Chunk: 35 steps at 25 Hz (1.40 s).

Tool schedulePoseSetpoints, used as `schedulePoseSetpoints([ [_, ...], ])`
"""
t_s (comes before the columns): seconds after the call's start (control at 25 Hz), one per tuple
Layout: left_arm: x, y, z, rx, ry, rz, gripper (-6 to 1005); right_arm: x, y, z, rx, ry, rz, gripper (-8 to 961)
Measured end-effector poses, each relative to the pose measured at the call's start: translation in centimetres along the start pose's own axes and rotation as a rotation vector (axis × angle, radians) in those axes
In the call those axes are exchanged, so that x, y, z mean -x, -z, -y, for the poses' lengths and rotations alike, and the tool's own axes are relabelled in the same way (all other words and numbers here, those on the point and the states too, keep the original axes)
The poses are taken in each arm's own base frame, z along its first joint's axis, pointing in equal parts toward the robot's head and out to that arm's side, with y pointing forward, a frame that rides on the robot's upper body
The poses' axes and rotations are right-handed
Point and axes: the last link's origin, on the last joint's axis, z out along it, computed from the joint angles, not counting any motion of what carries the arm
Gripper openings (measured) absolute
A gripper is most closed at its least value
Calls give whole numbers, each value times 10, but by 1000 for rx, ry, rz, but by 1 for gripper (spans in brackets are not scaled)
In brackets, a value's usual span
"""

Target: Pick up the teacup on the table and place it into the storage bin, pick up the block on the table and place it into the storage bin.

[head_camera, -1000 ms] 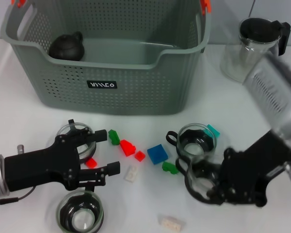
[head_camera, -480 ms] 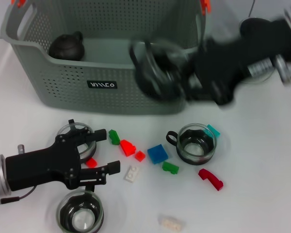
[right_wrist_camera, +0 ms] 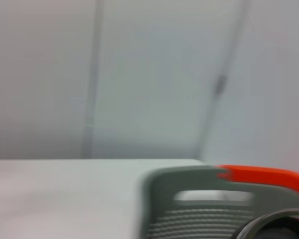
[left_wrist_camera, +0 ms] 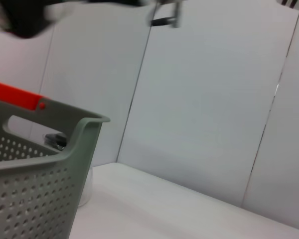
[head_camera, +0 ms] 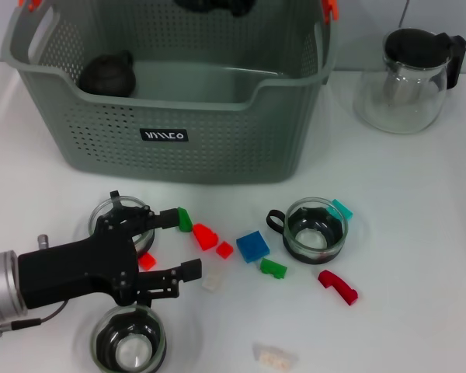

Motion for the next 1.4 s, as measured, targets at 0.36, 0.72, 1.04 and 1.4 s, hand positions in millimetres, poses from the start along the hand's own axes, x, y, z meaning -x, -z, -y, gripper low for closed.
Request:
schedulePoseSetpoints([
  [0.36,-5,-6,1,13,-4,-23,900,-33,-53,24,-295,106,-142,59],
  [0.72,-9,-7,4,10,-14,-29,899,-60,-67,23,-387,174,-247,59],
  [1.04,-9,-7,5,4,-18,-27,898,-67,-69,20,-386,180,-266,84],
  [1.4,-9,-6,6,3,-18,-27,897,-74,-67,18,-386,155,-266,119],
])
